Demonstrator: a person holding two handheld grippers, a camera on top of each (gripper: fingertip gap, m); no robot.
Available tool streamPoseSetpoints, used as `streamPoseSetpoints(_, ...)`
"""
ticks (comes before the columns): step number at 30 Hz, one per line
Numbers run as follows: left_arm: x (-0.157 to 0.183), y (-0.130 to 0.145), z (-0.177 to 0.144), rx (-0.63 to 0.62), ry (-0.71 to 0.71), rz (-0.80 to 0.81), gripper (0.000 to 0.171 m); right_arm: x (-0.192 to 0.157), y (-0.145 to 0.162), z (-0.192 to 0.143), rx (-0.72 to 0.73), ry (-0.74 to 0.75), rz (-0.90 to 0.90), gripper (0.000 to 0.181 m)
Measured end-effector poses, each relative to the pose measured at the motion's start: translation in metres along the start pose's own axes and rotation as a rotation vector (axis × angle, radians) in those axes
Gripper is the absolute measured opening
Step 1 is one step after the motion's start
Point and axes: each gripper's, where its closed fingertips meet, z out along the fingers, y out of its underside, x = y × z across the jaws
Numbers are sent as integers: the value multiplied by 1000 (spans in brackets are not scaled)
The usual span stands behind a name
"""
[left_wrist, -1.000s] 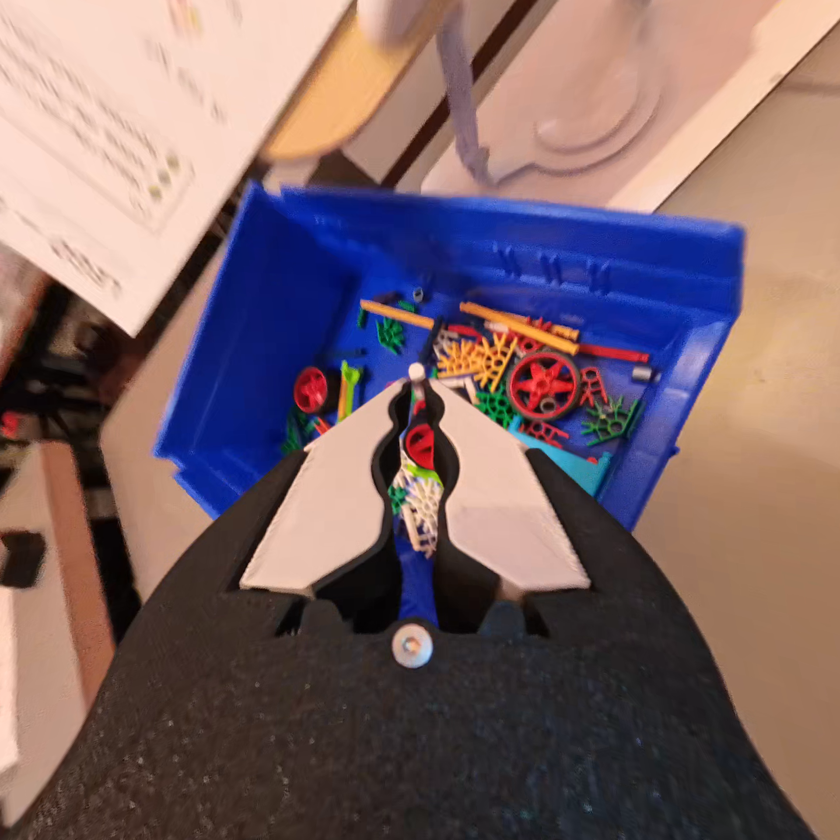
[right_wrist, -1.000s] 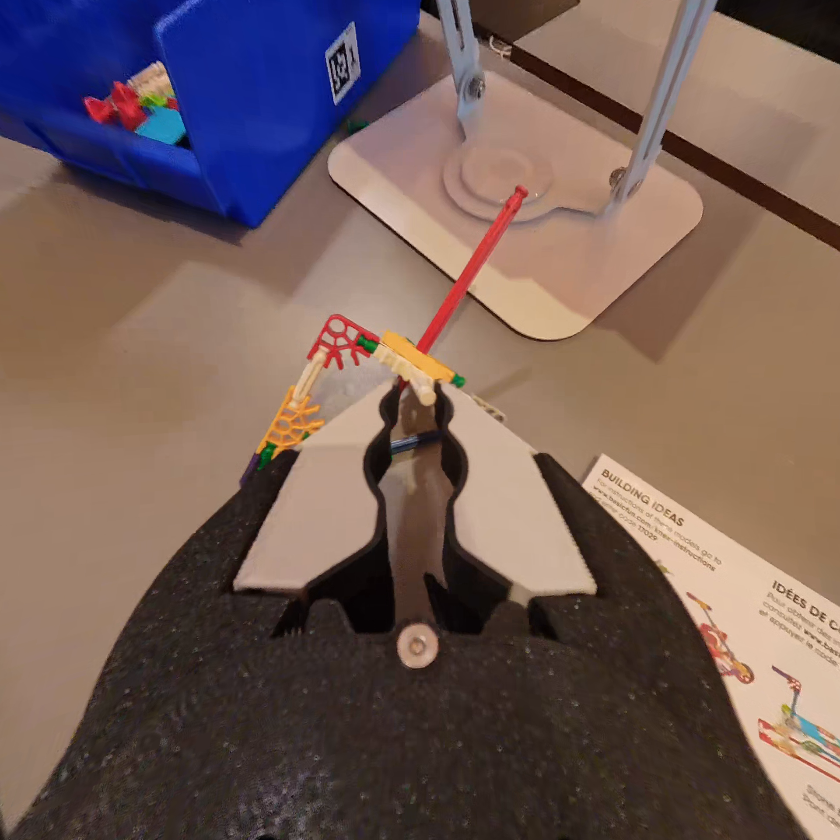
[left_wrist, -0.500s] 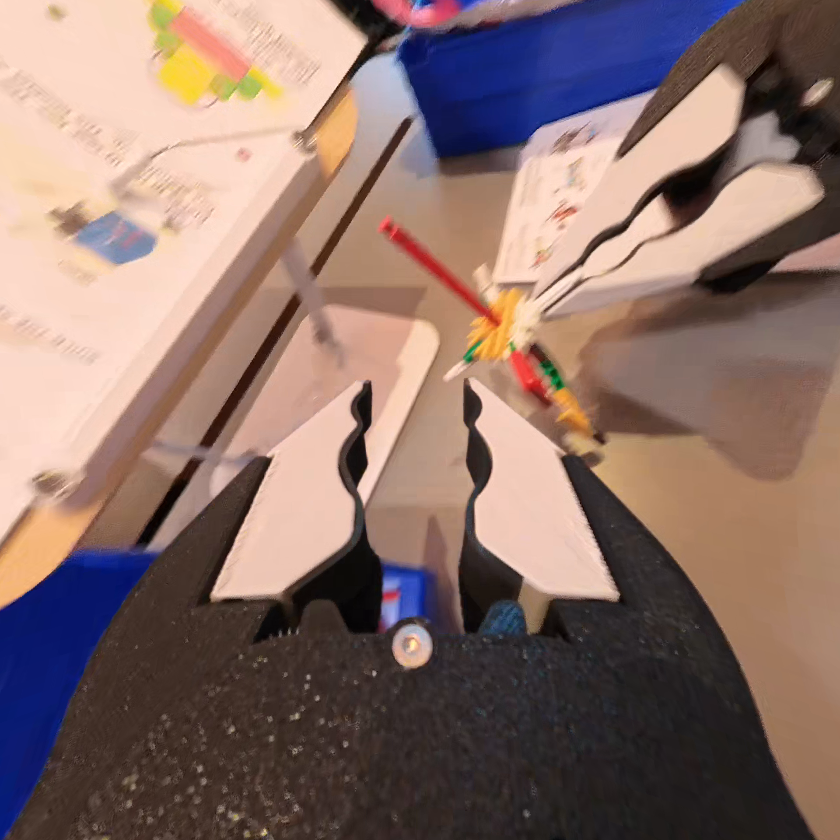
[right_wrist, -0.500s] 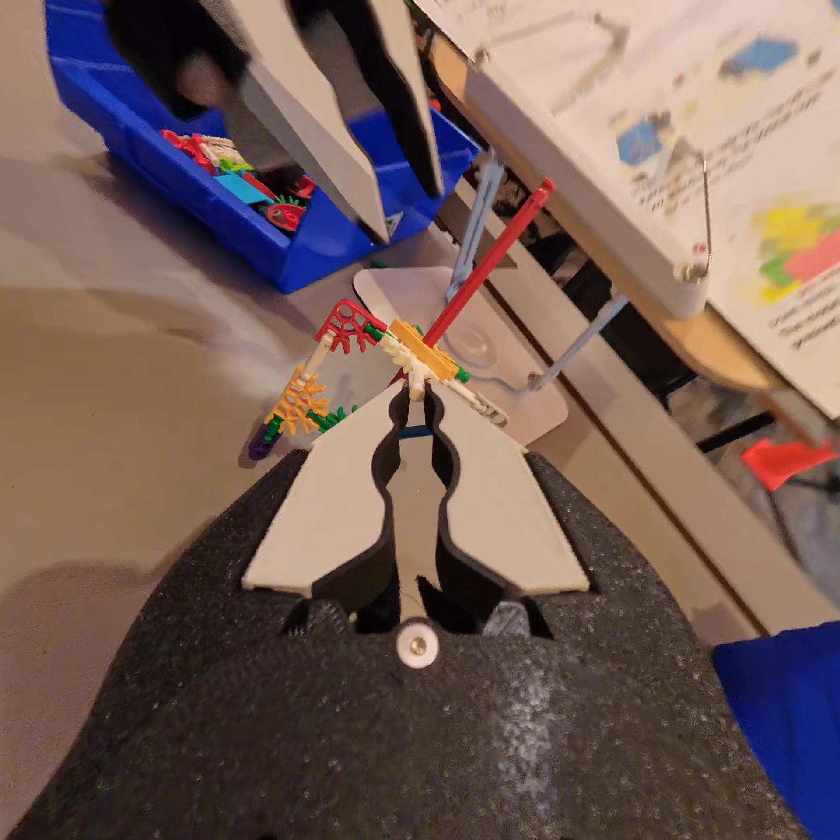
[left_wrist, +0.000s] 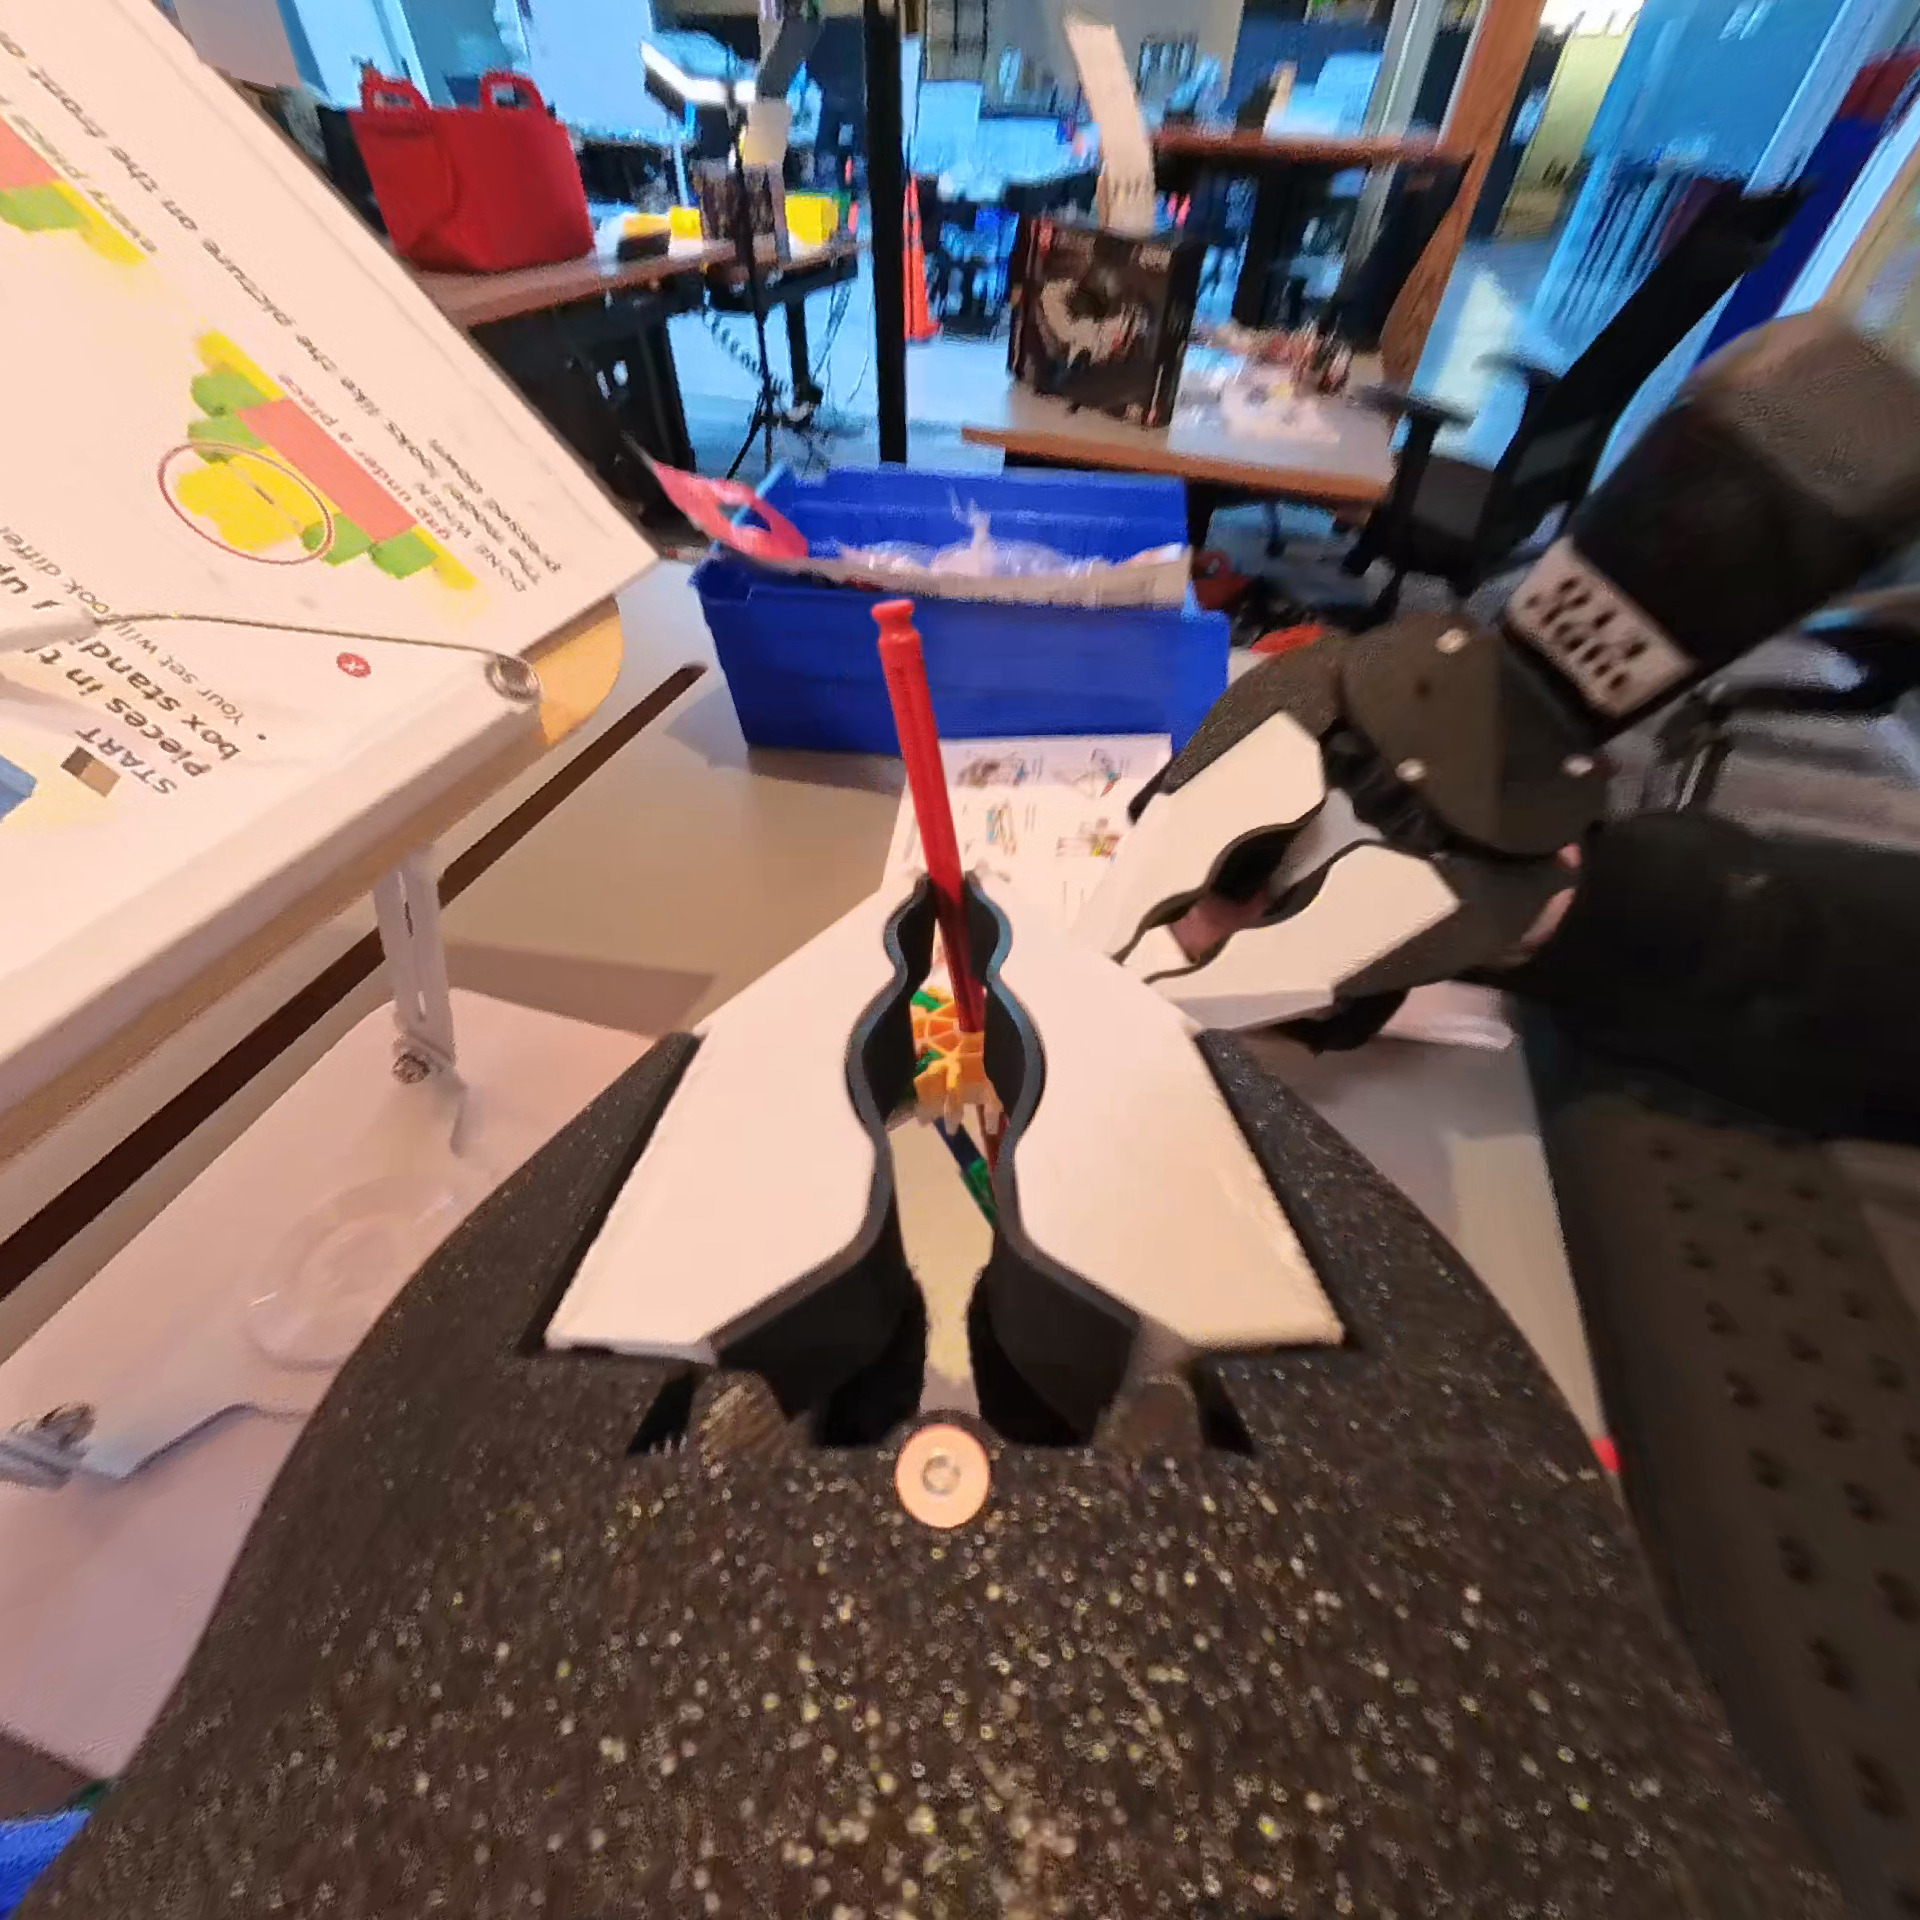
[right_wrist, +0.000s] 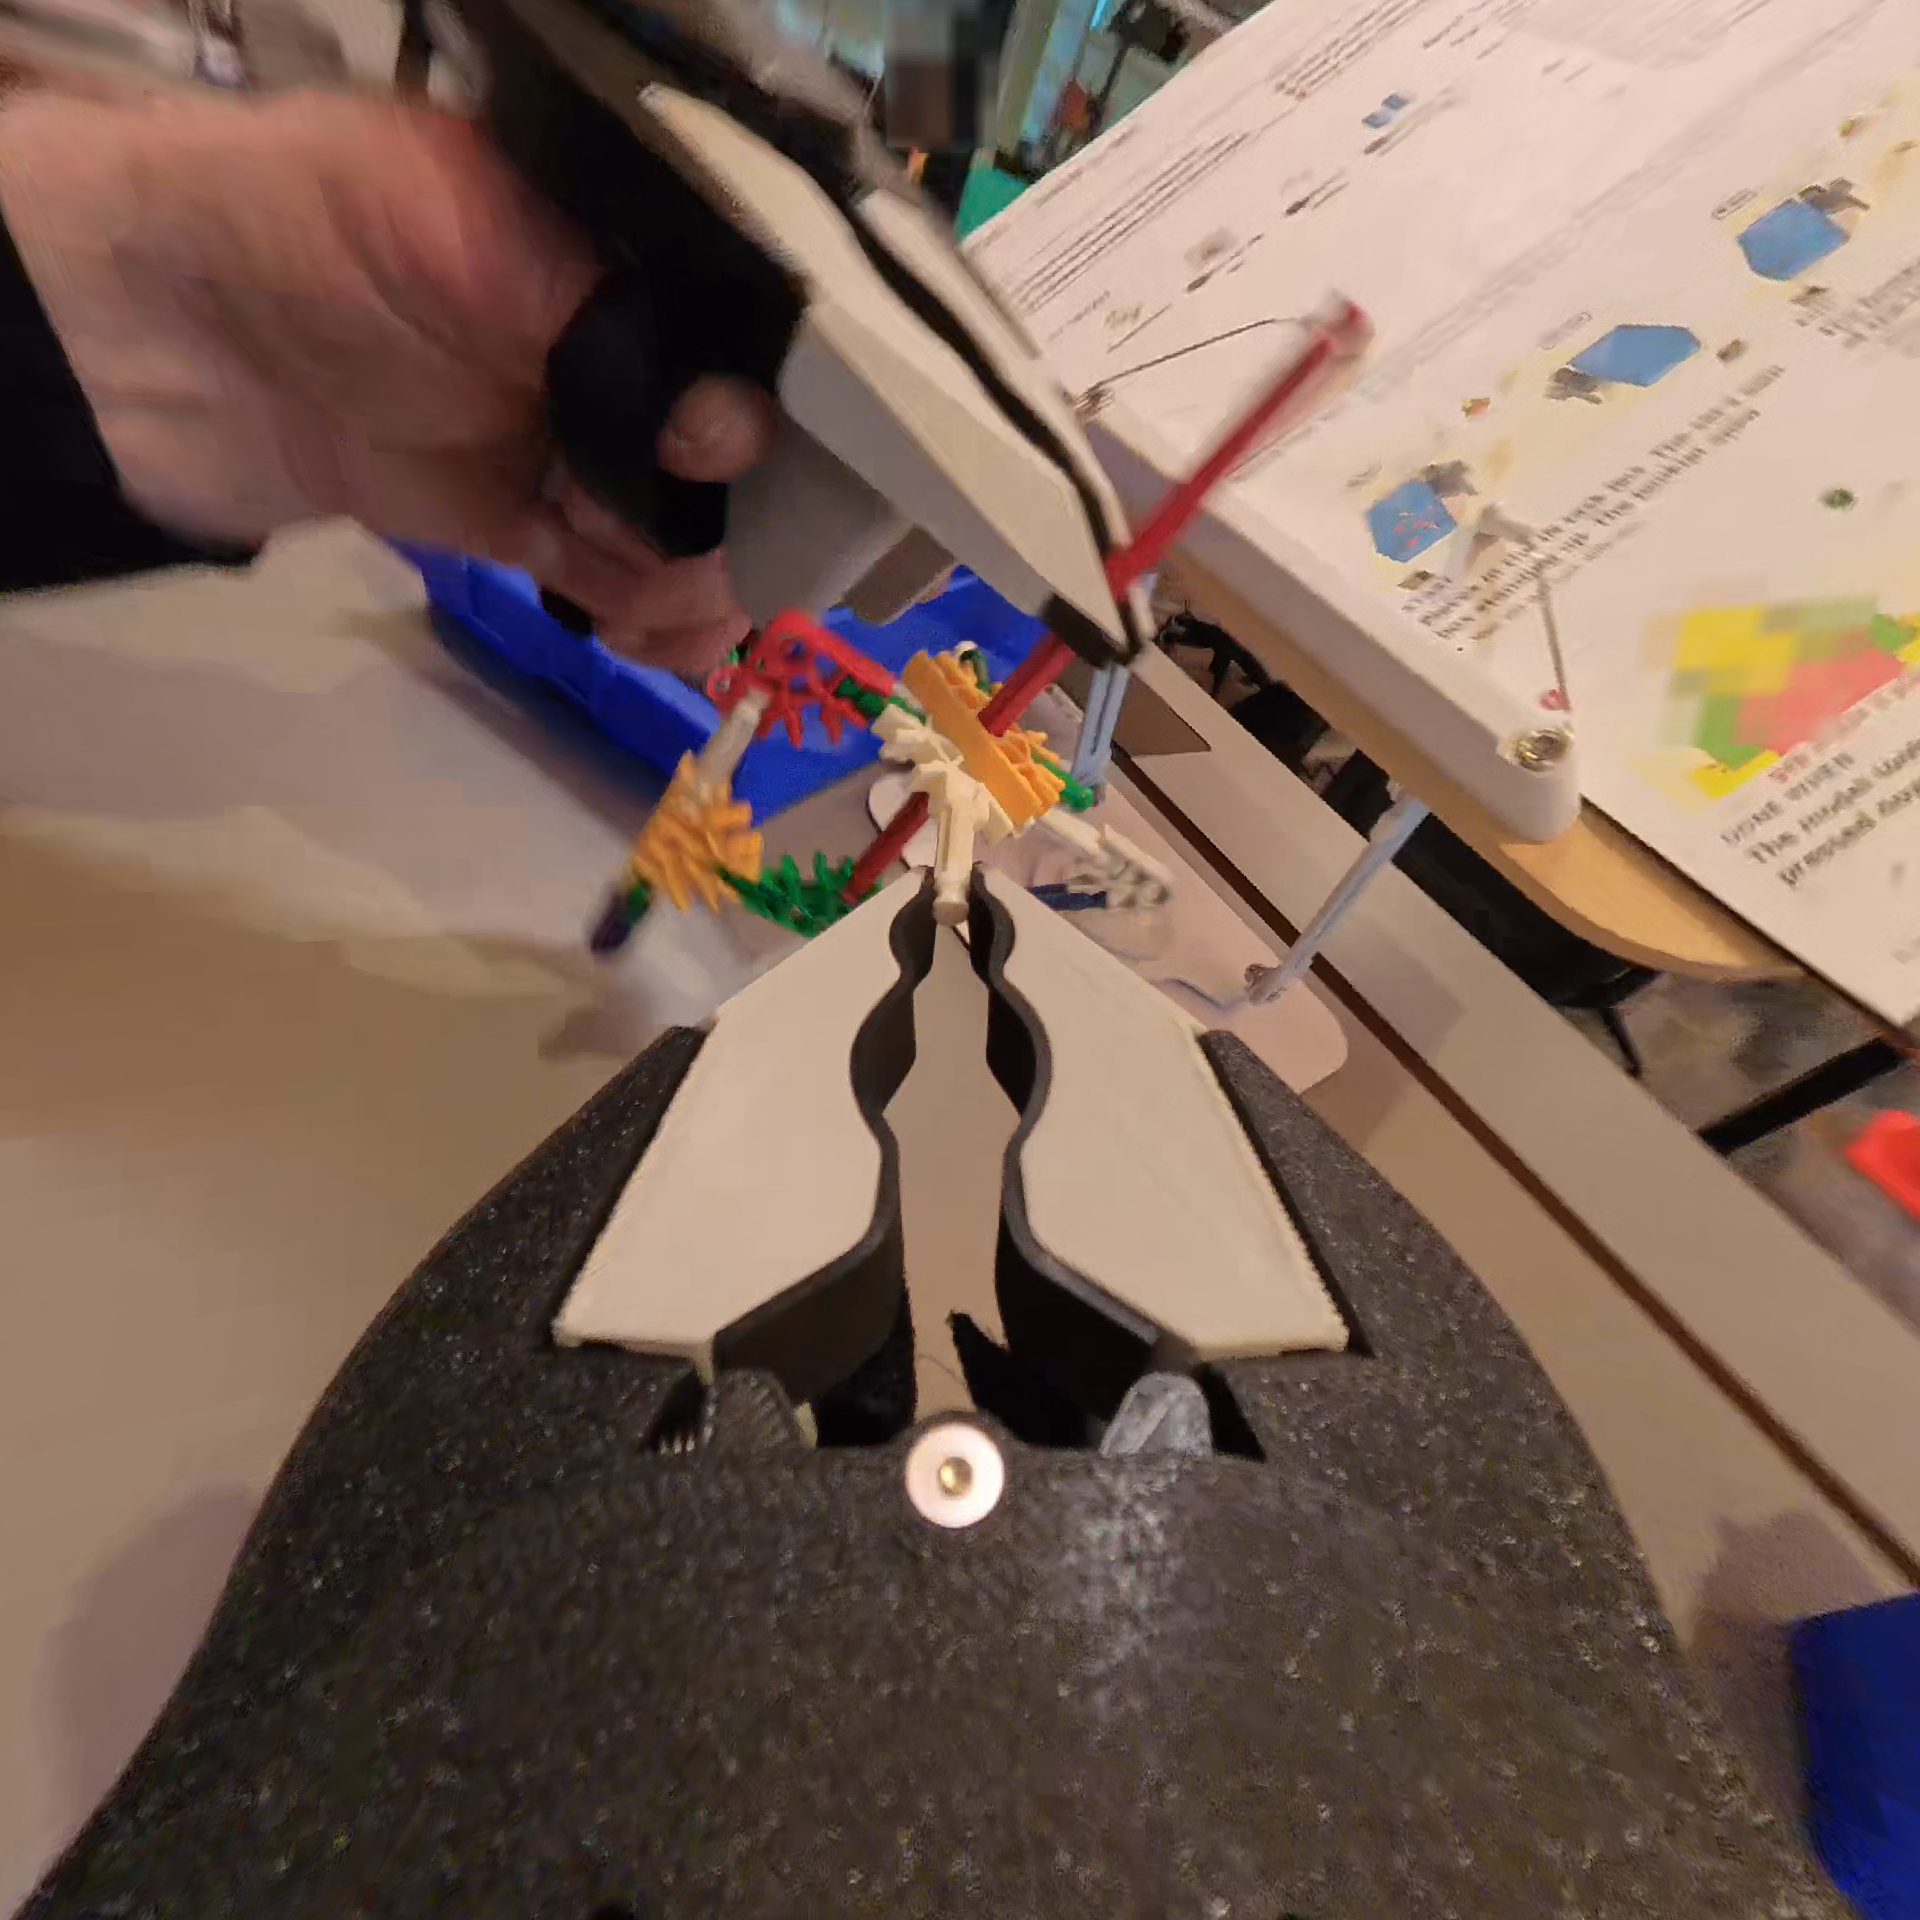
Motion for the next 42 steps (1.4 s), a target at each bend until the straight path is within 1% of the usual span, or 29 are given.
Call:
streamPoseSetpoints(2, -1, -11, -5, 72, 9, -32, 1, 6, -8, -6, 67, -27, 123, 5)
streamPoseSetpoints(4, 1, -25, -14, 166, 46, -61, 2, 9, -1, -7, 66, -97, 311, 41)
streamPoseSetpoints(5, 4, -33, -19, 221, 75, -72, 1, 8, 0, -7, 77, -138, 383, 47)
streamPoseSetpoints(6, 6, -39, -22, 263, 88, -82, 2, 7, 0, -8, 94, -178, 449, 48)
streamPoseSetpoints(8, 17, -51, -28, 351, 165, -88, 2, -1, -7, -8, 151, -302, 585, 48)
streamPoseSetpoints(10, 26, -57, -27, 404, 210, -99, 2, -11, -18, -7, 206, -406, 666, 48)
streamPoseSetpoints(11, 33, -59, -26, 425, 247, -93, 2, -16, -25, -8, 232, -448, 668, 43)
streamPoseSetpoints(12, 38, -61, -25, 443, 270, -94, 3, -22, -30, -10, 252, -483, 650, 26)
streamPoseSetpoints(13, 40, -64, -26, 468, 284, -95, 3, -21, -33, -11, 271, -467, 632, 25)
streamPoseSetpoints(15, 41, -71, -34, 522, 311, -95, 2, -16, -43, -21, 342, -456, 617, 18)
streamPoseSetpoints(16, 38, -72, -37, 529, 292, -85, 3, -9, -47, -26, 375, -429, 617, 4)
streamPoseSetpoints(18, 33, -71, -38, 525, 265, -79, 4, -6, -47, -27, 361, -389, 581, 3)
streamPoseSetpoints(21, 28, -69, -33, 517, 183, -37, 3, 1, -40, -20, 307, -271, 537, 4)
streamPoseSetpoints(25, 25, -66, -26, 456, 23, 107, 4, 19, -31, -18, 253, -120, 519, 5)
streamPoseSetpoints(27, 27, -65, -21, 433, -48, 171, 2, 29, -25, -17, 233, -60, 550, 6)
streamPoseSetpoints(28, 28, -64, -17, 408, -106, 229, 4, 35, -22, -17, 223, -24, 558, 7)
streamPoseSetpoints(30, 35, -66, -11, 404, -165, 292, 3, 40, -21, -20, 232, -1, 586, 7)
streamPoseSetpoints(32, 33, -65, -4, 395, -270, 347, 4, 46, -17, -21, 226, 38, 600, 7)
streamPoseSetpoints(34, 34, -66, -1, 402, -350, 406, 4, 47, -15, -20, 233, 31, 634, 7)
streamPoseSetpoints(41, 62, -66, 18, 378, -464, 635, 3, 59, -17, -26, 287, 58, 722, 5)
streamPoseSetpoints(42, 66, -65, 21, 386, -467, 641, 2, 60, -17, -27, 295, 61, 738, 5)
